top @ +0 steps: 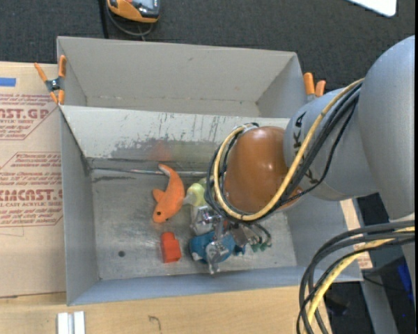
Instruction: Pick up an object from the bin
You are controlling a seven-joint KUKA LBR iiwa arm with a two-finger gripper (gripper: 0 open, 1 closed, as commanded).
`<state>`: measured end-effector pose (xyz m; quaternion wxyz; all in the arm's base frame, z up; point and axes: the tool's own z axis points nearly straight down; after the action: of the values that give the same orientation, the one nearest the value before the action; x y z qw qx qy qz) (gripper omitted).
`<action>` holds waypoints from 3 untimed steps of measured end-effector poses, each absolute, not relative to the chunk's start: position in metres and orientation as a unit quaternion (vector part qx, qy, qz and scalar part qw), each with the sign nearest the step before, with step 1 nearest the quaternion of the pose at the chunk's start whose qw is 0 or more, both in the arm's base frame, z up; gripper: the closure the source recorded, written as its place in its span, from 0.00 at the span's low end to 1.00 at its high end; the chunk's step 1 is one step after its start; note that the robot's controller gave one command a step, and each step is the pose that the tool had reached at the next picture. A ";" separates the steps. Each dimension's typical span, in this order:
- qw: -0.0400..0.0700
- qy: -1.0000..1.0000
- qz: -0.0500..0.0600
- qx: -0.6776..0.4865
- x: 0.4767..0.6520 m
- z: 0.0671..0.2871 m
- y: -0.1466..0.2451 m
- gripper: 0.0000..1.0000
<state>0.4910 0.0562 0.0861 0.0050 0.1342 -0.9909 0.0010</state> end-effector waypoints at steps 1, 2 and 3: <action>0.005 -0.991 0.001 0.134 0.491 0.086 0.056 1.00; 0.005 -0.991 0.001 0.135 0.491 0.087 0.056 1.00; 0.007 -0.981 0.003 0.196 0.495 0.087 0.065 1.00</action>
Offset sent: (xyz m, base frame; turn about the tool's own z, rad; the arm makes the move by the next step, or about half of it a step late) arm 0.0041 -0.0092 0.1084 -0.0206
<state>0.4954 0.0646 0.0870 0.0071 0.1960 -0.9806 0.0029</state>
